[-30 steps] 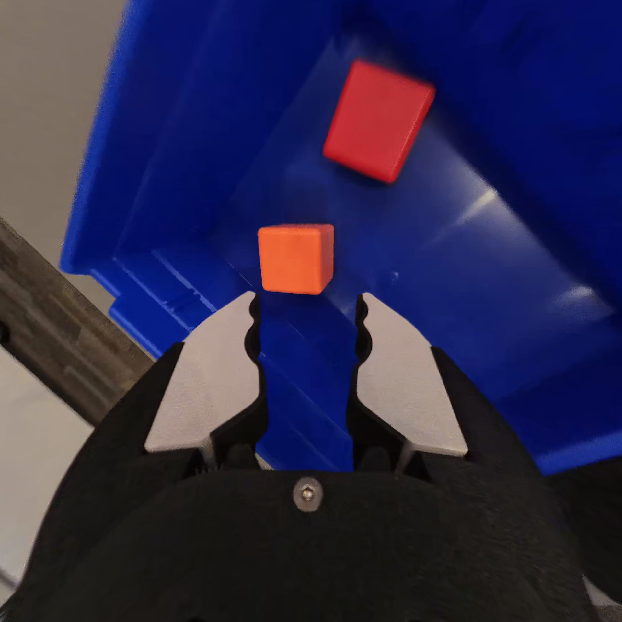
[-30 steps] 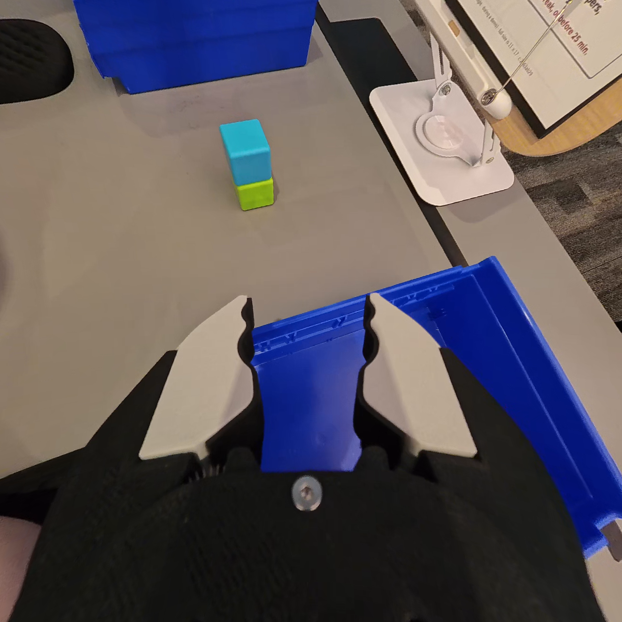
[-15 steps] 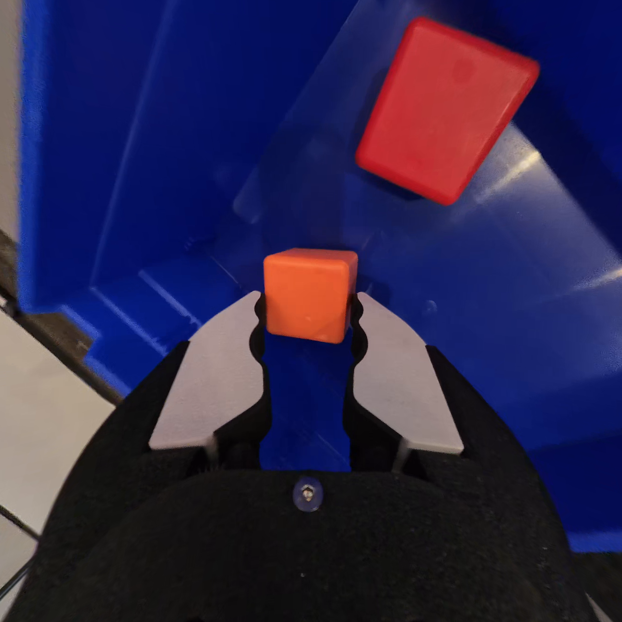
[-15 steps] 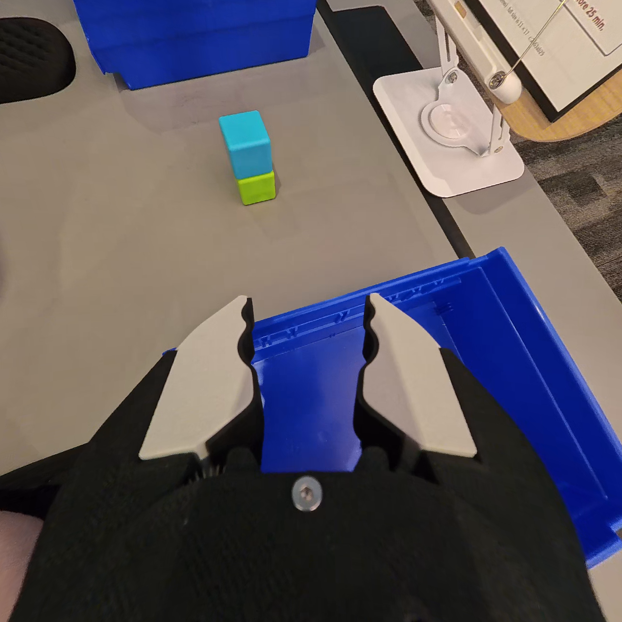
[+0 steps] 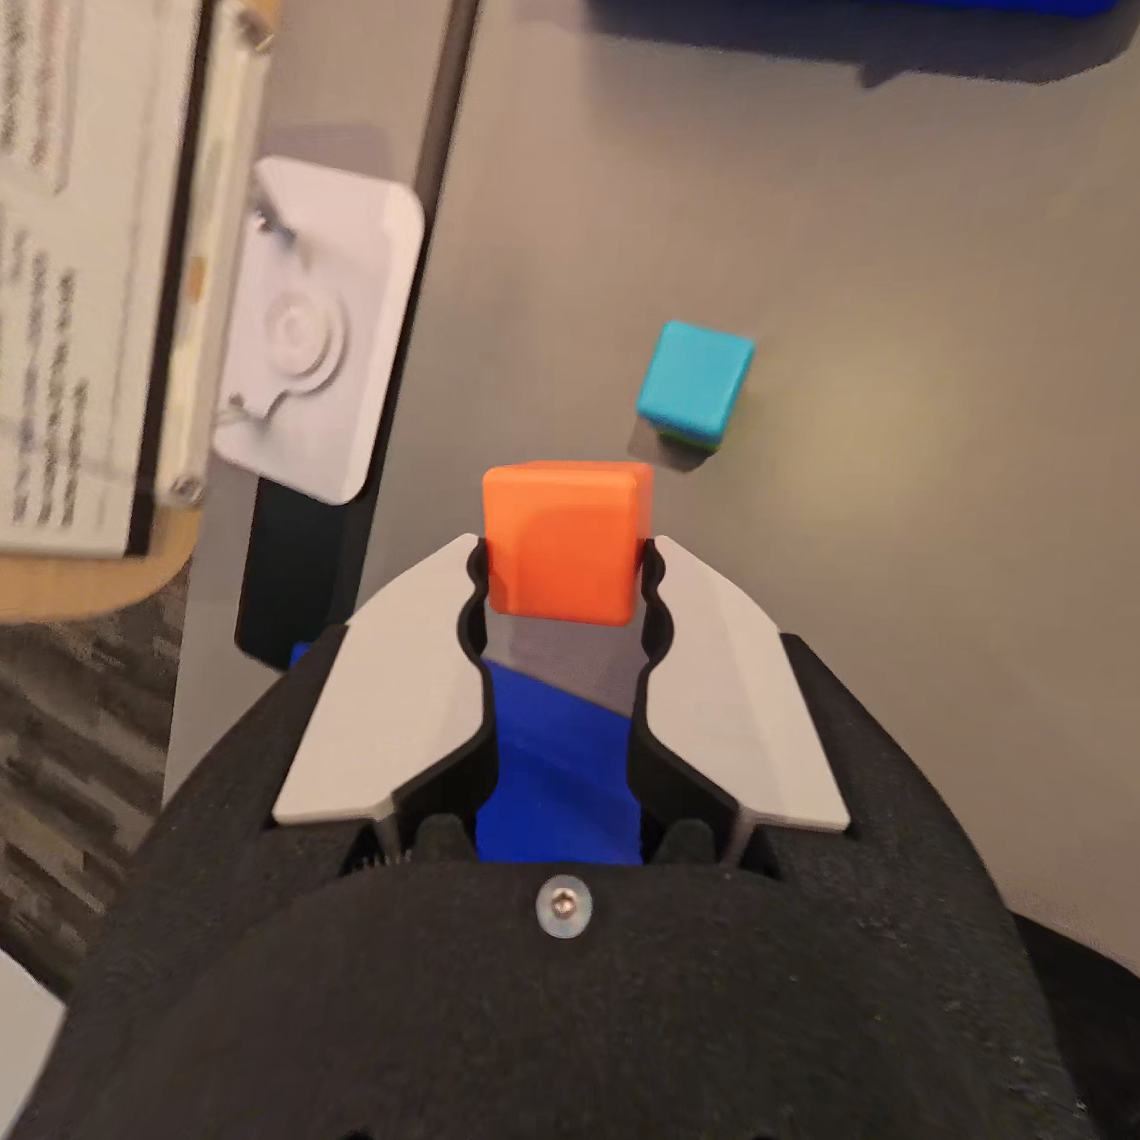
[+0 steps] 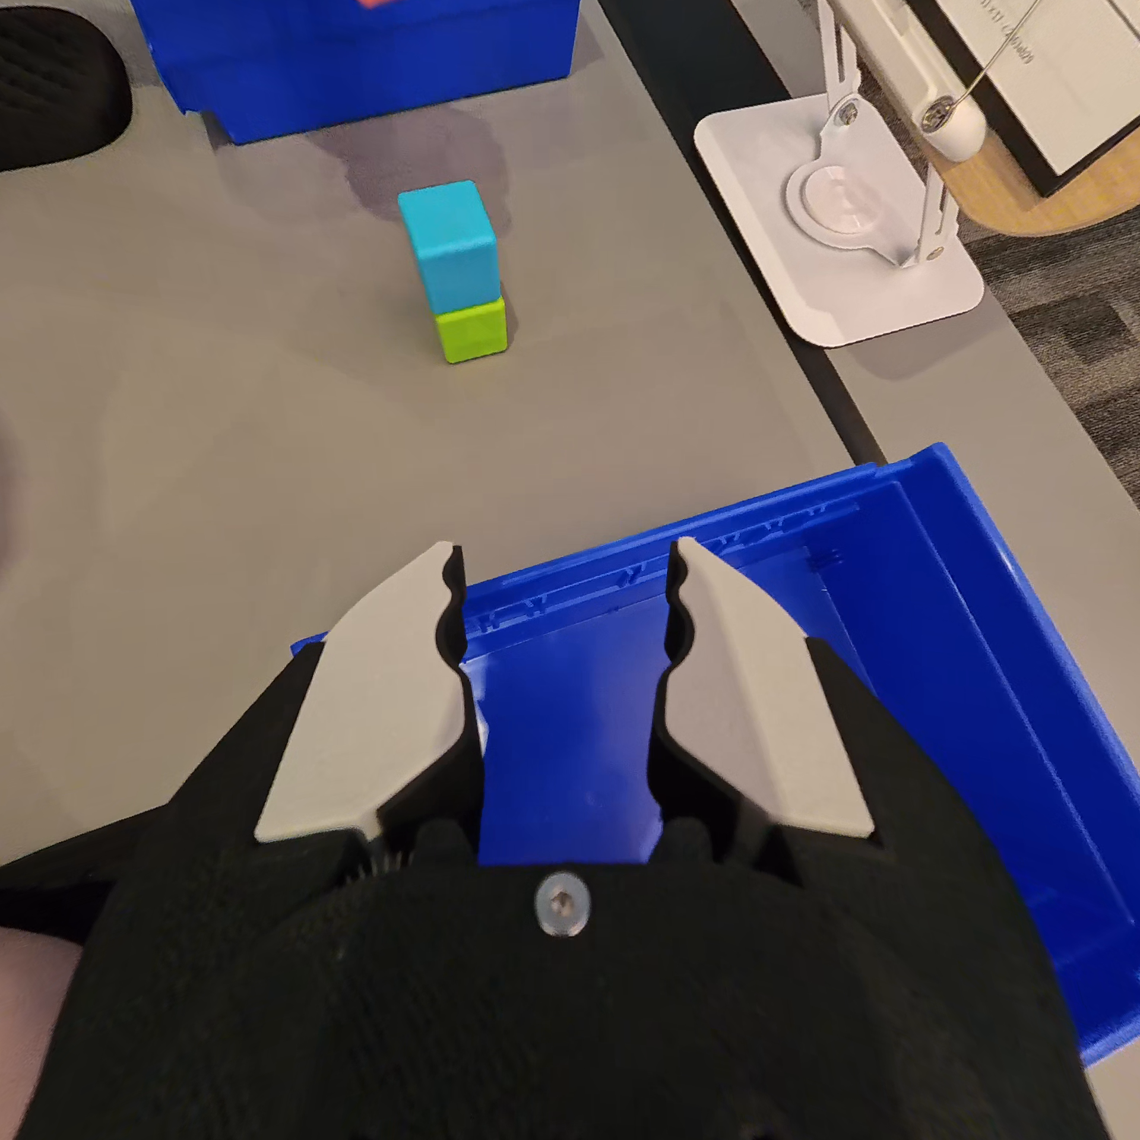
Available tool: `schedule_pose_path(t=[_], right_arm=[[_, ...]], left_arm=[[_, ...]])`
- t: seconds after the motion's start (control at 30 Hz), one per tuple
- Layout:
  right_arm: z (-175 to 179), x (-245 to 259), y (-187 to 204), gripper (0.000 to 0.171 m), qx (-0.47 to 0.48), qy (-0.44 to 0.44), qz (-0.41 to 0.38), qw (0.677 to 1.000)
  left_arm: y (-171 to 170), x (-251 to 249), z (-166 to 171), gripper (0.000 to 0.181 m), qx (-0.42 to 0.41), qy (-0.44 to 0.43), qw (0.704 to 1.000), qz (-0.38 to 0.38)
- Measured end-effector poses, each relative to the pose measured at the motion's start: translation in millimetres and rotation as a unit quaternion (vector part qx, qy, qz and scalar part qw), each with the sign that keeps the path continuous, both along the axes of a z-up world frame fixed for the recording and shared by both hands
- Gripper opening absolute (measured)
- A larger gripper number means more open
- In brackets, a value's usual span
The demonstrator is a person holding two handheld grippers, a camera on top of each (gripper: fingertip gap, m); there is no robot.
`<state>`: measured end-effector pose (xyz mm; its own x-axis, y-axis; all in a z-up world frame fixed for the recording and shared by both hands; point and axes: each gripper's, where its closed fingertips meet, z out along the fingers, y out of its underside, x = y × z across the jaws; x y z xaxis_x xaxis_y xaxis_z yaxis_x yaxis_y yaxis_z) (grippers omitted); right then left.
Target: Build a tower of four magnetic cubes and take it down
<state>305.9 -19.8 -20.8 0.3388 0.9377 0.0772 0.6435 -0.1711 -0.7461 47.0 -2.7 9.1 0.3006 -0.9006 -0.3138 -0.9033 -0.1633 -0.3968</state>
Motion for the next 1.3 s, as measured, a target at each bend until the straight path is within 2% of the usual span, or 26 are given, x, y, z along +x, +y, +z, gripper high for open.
schedule_pose_path(t=[0.23, 0.5, 0.57, 0.63, 0.7, 0.77, 0.87, 0.97, 1.1, 1.3], right_arm=[[2.9, 3.2, -1.8, 0.064, 0.0, 0.013, 0.0, 1.0], [4.5, 10.0, -0.5, 0.063, -0.002, 0.023, -0.005, 1.0], [4.1, 11.2, -0.3, 0.063, -0.003, 0.024, -0.006, 1.0], [2.9, 12.0, 0.1, 0.063, -0.006, 0.025, -0.007, 1.0], [1.5, 12.1, -0.4, 0.064, -0.008, 0.023, -0.007, 1.0], [1.1, 12.0, -0.6, 0.064, -0.008, 0.021, -0.006, 1.0], [3.0, 11.9, -0.5, 0.063, -0.006, 0.022, -0.006, 1.0], [2.7, 11.9, -0.2, 0.063, -0.007, 0.022, -0.006, 1.0], [-1.1, 8.9, 0.1, 0.064, -0.012, 0.013, -0.003, 1.0], [-9.5, 1.3, -1.3, 0.063, -0.026, -0.001, 0.005, 1.0]], left_arm=[[-5.9, 56.3, -39.1, 0.048, -0.033, 0.046, 0.997, -0.053], [-5.6, 69.9, -64.7, 0.048, -0.041, 0.07, 0.993, -0.091], [-4.5, 71.5, -64.6, 0.048, -0.045, 0.058, 0.994, -0.085], [-2.5, 71.4, -59.0, 0.06, -0.04, 0.042, 0.995, -0.081], [-2.2, 67.2, -44.8, 0.06, -0.035, 0.015, 0.996, -0.077], [5.4, 52.3, -22.9, 0.059, -0.012, -0.014, 0.998, -0.057], [32.6, 0.9, 7.8, 0.06, 0.041, -0.039, 0.998, 0.006], [58.3, -69.0, 13.9, 0.055, 0.056, -0.045, 0.995, 0.075], [71.8, -135.6, -18.0, 0.053, 0.011, -0.051, 0.991, 0.12], [74.7, -167.3, -94.7, 0.056, -0.051, -0.017, 0.992, 0.116]])
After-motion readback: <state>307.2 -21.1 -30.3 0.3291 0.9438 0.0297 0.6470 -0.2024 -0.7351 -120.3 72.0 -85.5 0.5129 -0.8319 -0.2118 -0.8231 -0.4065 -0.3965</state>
